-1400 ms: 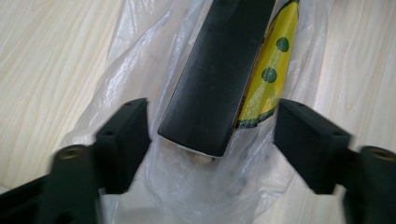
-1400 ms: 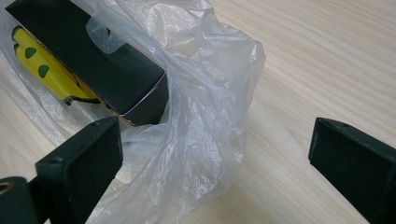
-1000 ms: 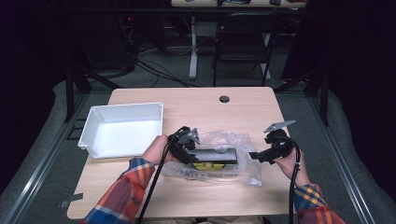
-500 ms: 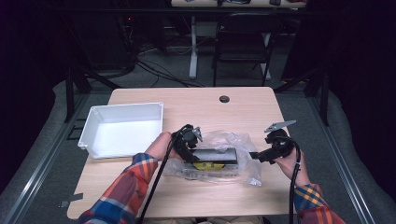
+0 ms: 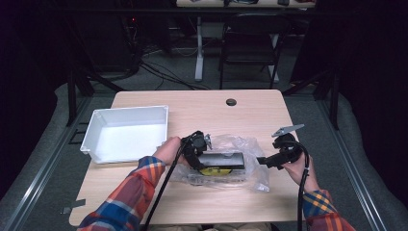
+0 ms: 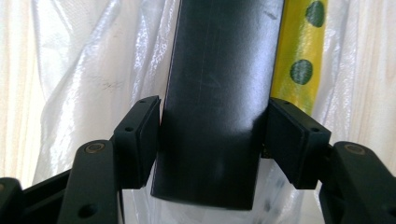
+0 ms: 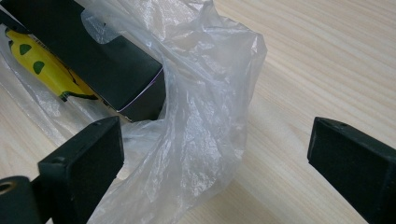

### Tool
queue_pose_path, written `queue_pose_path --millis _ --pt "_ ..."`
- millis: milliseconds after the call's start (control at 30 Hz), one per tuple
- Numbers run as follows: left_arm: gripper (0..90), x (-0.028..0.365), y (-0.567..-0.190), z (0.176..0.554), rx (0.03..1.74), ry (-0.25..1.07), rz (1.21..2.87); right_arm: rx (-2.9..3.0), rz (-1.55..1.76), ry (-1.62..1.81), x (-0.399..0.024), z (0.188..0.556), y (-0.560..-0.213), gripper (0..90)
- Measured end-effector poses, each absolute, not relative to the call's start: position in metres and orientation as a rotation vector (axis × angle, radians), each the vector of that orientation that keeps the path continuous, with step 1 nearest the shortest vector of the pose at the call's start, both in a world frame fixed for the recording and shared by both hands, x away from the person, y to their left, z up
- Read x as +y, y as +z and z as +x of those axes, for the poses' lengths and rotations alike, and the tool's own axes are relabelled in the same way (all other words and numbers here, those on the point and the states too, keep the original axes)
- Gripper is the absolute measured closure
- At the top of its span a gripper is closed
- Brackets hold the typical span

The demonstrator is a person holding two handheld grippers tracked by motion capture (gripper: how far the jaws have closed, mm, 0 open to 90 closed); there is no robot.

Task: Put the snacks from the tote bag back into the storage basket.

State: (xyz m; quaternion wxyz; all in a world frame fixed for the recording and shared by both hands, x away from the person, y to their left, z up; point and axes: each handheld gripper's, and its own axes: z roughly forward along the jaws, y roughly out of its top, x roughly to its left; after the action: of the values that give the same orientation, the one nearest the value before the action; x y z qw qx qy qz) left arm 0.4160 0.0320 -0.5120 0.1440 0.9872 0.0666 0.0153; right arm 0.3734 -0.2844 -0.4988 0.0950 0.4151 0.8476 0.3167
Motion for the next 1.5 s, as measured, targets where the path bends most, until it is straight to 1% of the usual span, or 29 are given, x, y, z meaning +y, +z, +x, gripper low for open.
queue_pose_path --millis 367,467,733,1167,1500 --pt "39.1 0.023 -0.52 0.416 0.167 0.06 2.894 2.522 1.219 0.924 -0.284 0.374 -0.5 3.2" --pt "40.5 0.022 -0.522 0.417 0.172 0.038 2.886 2.526 1.219 0.924 -0.284 0.374 -0.501 3.2" --pt "43.1 0.021 -0.521 0.414 0.147 0.037 2.878 2.507 1.214 0.926 -0.285 0.373 -0.499 3.7" --pt "43.5 0.028 -0.499 0.41 0.116 0.087 2.846 2.496 1.217 0.94 -0.287 0.373 -0.5 3.7" --pt "43.5 0.039 -0.479 0.408 0.097 0.074 2.823 2.494 1.231 0.926 -0.288 0.373 -0.5 3.6"
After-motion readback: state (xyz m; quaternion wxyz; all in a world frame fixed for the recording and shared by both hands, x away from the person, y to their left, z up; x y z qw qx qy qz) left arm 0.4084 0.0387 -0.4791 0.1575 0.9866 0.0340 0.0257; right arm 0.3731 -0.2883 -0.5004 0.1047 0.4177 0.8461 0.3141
